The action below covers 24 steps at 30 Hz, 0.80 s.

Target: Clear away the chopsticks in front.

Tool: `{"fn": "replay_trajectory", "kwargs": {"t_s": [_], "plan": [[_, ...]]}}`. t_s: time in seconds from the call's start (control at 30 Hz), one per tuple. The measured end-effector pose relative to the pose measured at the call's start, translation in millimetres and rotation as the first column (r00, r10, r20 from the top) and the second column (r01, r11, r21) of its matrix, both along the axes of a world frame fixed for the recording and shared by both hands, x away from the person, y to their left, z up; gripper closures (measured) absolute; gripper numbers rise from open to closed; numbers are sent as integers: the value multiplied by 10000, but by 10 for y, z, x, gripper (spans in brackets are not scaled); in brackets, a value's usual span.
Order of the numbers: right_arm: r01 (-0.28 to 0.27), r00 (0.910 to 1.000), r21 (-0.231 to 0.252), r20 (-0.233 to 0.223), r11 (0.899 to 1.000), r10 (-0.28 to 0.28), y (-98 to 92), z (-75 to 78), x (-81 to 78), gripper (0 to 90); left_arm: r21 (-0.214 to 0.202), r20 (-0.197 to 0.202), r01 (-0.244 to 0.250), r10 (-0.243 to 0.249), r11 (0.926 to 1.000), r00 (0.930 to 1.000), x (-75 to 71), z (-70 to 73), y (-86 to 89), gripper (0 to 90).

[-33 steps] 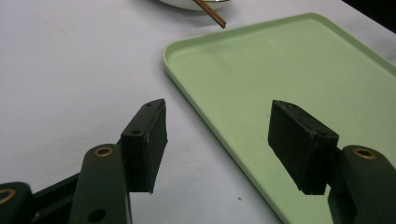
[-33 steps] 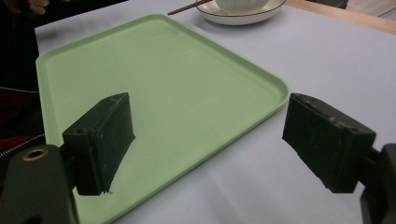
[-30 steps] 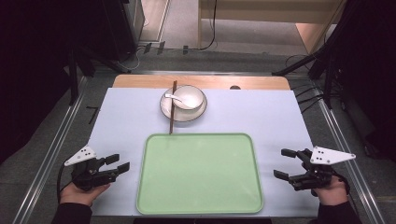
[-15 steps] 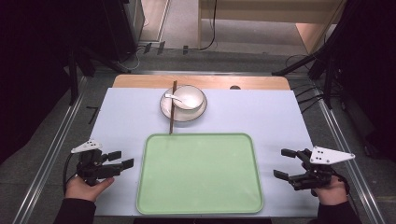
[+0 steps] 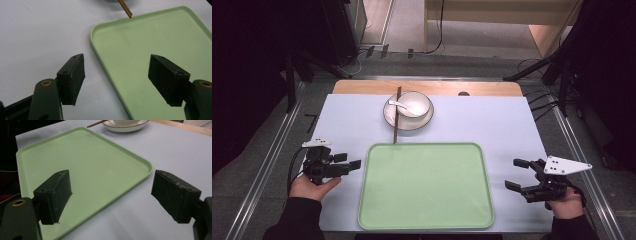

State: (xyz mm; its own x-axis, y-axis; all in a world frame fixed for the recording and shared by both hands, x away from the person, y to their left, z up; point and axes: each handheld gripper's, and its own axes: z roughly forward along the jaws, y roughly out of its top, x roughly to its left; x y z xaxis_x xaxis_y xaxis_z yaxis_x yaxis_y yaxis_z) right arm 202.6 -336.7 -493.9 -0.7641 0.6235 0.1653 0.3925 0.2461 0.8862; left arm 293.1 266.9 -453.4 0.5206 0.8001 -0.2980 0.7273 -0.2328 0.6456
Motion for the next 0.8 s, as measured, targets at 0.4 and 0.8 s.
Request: {"fn": "replay_trajectory", "kwargs": {"t_s": [0.4, 0.8], "plan": [[-46, 10000, 19, -24, 10000, 46, 7, -1, 5, 166, 163, -119, 80, -79, 9998, 9999, 230, 86, -131, 297], [-10, 10000, 45, -66, 10000, 10, 3, -1, 2, 164, 328, -183, 178, -173, 9993, 9997, 451, 149, -315, 301]]}}
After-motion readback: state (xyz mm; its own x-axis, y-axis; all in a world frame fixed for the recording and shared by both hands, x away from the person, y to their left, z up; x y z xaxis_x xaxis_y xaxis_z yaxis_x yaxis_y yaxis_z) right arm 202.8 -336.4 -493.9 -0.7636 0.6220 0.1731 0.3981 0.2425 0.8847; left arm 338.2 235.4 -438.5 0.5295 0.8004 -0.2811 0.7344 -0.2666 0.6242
